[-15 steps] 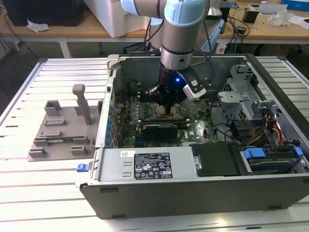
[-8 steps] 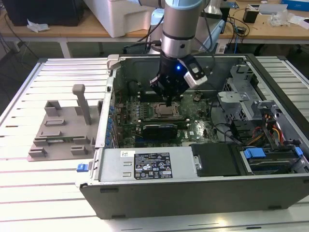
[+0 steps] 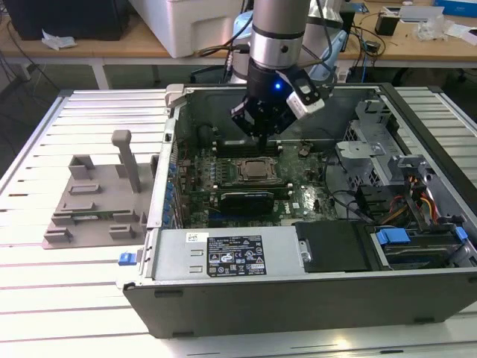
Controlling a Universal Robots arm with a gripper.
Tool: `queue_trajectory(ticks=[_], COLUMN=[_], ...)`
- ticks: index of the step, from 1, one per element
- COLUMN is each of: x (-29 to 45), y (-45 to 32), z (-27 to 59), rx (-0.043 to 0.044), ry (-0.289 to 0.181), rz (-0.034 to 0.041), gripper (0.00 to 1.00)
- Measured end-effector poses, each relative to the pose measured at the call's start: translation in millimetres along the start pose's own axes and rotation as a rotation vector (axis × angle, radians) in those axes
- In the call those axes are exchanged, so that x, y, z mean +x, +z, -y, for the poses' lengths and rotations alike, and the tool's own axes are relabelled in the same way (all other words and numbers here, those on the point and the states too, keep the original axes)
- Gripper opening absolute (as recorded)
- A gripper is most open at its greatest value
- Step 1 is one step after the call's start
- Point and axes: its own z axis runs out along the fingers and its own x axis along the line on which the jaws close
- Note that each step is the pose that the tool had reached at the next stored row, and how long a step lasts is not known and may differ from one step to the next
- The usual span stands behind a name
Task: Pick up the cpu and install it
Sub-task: 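Install the second cpu locking lever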
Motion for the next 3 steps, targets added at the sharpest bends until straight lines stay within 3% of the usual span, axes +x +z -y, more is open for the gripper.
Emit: queue_trajectory(ticks=[3], x=[0.0], y=[0.0], z=[0.0], rx=[0.0], ry=[0.0], rz=[0.0], gripper=[0.11])
